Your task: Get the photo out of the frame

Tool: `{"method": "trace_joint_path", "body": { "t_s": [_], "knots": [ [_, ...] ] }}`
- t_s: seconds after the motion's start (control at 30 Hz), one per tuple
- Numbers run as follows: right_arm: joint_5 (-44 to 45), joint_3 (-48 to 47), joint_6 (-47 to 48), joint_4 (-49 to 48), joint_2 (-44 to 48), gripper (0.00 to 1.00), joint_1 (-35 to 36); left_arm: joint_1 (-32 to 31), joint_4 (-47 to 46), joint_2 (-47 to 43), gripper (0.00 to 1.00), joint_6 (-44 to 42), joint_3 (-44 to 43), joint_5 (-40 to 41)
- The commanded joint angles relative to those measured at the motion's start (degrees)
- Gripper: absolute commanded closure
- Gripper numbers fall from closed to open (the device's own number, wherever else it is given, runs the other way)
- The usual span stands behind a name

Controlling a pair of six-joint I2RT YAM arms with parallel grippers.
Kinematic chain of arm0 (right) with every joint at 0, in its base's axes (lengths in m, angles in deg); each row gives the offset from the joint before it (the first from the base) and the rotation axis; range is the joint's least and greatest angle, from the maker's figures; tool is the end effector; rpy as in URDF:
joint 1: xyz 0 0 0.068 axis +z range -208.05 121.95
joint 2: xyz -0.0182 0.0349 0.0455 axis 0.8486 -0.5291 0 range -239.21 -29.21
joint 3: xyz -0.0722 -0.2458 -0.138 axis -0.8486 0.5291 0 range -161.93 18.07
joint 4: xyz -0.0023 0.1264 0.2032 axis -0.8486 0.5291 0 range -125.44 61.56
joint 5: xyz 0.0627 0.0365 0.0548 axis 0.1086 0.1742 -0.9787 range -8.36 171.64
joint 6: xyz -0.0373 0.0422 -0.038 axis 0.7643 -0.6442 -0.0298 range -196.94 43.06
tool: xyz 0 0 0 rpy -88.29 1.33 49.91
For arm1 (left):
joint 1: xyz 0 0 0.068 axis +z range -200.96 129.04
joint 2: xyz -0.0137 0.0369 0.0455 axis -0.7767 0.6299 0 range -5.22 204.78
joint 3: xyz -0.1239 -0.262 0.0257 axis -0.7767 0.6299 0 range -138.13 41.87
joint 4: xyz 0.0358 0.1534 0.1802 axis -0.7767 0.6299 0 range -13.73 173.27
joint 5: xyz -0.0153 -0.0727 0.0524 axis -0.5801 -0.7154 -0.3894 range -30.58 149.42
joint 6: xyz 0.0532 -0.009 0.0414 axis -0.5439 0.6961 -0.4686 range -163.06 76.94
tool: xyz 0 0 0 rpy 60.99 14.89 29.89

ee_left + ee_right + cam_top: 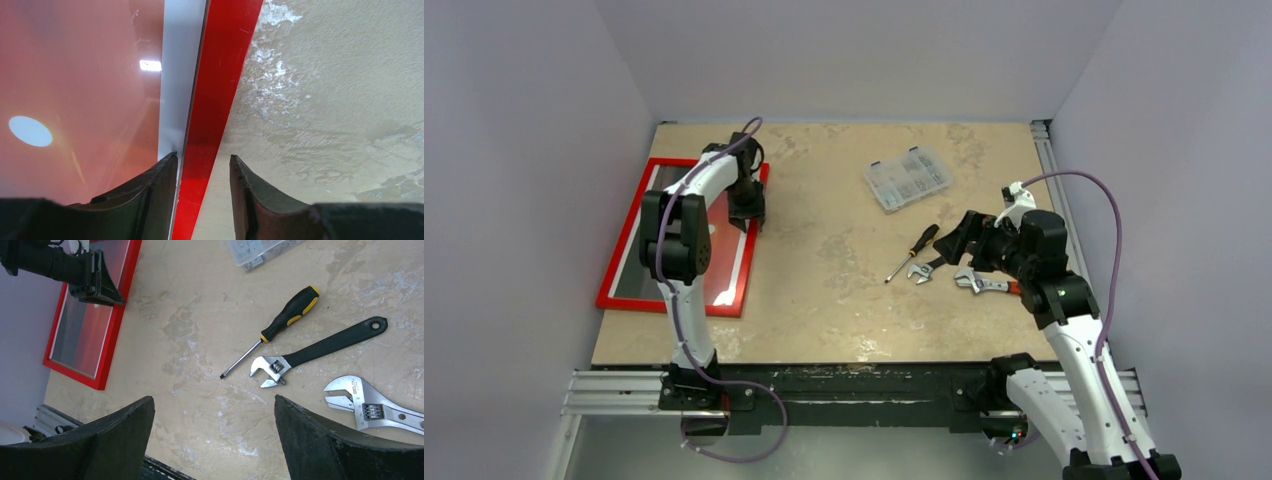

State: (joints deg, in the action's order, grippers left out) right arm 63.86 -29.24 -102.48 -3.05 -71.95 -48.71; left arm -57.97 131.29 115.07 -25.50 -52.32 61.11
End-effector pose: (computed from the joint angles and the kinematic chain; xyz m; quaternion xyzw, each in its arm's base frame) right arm 0.1349 0.0392 0.3240 0.0401 0.8489 0.2792 0.4471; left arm 0.4046 -0.0481 0.1871 -0.0928 0.9926 -0.0021 0.0788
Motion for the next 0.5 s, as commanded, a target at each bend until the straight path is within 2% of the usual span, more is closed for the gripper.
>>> {"method": "trace_joint_path", "body": {
  "t_s": [0.0,0.13,0.2,0.23,0.27,0.47],
  "knots": [
    [-1.6,0.1,-0.6,-2.0,0.3,0.13,0.2,0.4,1.7,0.0,0.58,0.7,-1.9,-0.9],
    [-1.4,0.0,-0.7,-1.8,0.5,0.13,0.2,0.4,2.1,0.1,0.6,0.2,-2.0,-1.4],
    [-1.4,-0.1,-0.8,-1.6,0.5,0.13,0.2,0.4,2.2,0.2,0.75,0.1,-2.0,-1.4],
    [-1.3,-0.1,-0.9,-1.6,0.5,0.13,0.2,0.4,2.4,0.2,0.9,0.2,-2.1,-1.4],
    [-1.3,-0.2,-0.9,-1.6,0.5,0.13,0.2,0.4,2.5,0.2,1.0,0.3,-2.3,-1.4],
    [-1.2,0.1,-1.4,-2.1,-0.1,0.14,0.3,0.3,3.4,-0.2,1.0,1.5,-3.2,-4.6]
  ]
}}
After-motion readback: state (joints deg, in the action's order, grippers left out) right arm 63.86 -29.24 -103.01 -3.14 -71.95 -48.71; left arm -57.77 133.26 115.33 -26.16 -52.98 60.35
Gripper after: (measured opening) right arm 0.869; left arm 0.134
